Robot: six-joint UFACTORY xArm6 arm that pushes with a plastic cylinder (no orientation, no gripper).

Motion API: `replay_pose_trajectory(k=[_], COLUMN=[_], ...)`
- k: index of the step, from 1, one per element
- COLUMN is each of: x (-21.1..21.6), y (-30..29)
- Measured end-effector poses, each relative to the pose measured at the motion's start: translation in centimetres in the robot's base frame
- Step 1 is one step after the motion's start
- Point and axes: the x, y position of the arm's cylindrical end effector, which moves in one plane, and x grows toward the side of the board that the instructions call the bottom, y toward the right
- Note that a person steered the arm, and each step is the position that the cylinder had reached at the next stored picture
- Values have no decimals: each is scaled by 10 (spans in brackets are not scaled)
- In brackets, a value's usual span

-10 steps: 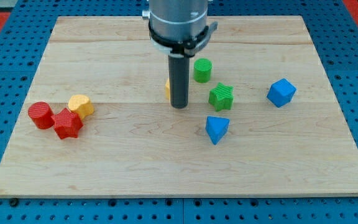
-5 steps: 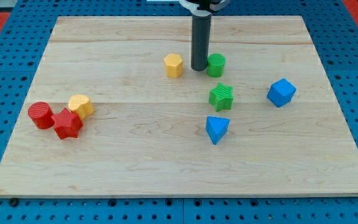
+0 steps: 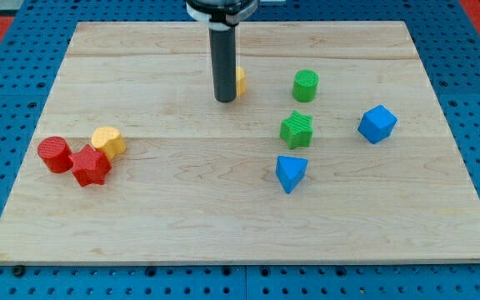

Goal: Move the yellow hexagon above the green circle

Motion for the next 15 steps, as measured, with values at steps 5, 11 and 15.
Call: replay_pose_trajectory(k=[5, 11, 15], x=[-71, -55, -98], y=[64, 257, 172])
